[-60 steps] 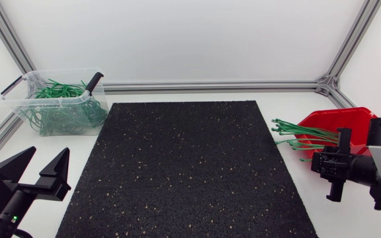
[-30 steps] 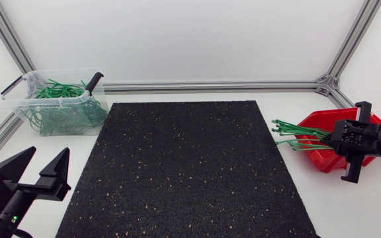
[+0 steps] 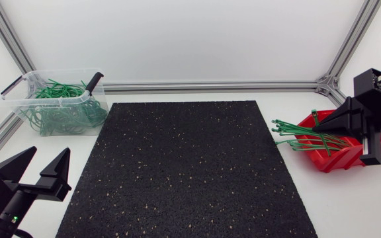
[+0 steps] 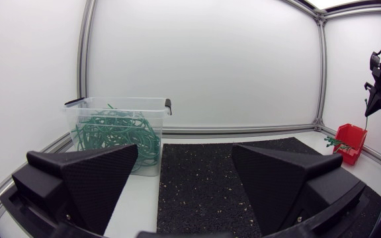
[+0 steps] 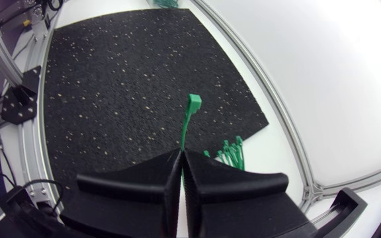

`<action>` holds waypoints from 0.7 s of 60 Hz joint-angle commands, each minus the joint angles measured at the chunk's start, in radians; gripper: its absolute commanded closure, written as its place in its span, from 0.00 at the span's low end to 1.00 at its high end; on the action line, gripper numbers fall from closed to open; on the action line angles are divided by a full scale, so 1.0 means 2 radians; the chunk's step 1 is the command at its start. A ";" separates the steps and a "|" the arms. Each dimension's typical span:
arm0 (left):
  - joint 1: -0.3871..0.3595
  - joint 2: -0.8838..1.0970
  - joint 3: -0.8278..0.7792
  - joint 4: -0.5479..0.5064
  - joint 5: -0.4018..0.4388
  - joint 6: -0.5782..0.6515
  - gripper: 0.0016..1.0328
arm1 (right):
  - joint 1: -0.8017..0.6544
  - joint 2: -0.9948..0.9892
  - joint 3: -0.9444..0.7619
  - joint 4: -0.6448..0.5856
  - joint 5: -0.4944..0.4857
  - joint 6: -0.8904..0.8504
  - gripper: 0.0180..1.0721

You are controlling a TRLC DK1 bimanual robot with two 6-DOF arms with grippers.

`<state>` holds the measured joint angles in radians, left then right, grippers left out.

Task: Take a green cable tie from the red box, thread the tail through the head to close it, then place it in the transparent bin on the left.

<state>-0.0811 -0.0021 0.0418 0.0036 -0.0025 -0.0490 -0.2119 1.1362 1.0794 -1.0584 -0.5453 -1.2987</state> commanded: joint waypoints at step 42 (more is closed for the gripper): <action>-0.009 0.013 -0.019 -0.016 -0.003 -0.005 0.04 | 0.195 0.103 0.095 -0.094 -0.114 0.320 0.94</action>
<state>-0.0898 0.0086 0.0414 0.0032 -0.0063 -0.0494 0.1509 1.3167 1.2404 -1.2312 -0.7471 -0.7383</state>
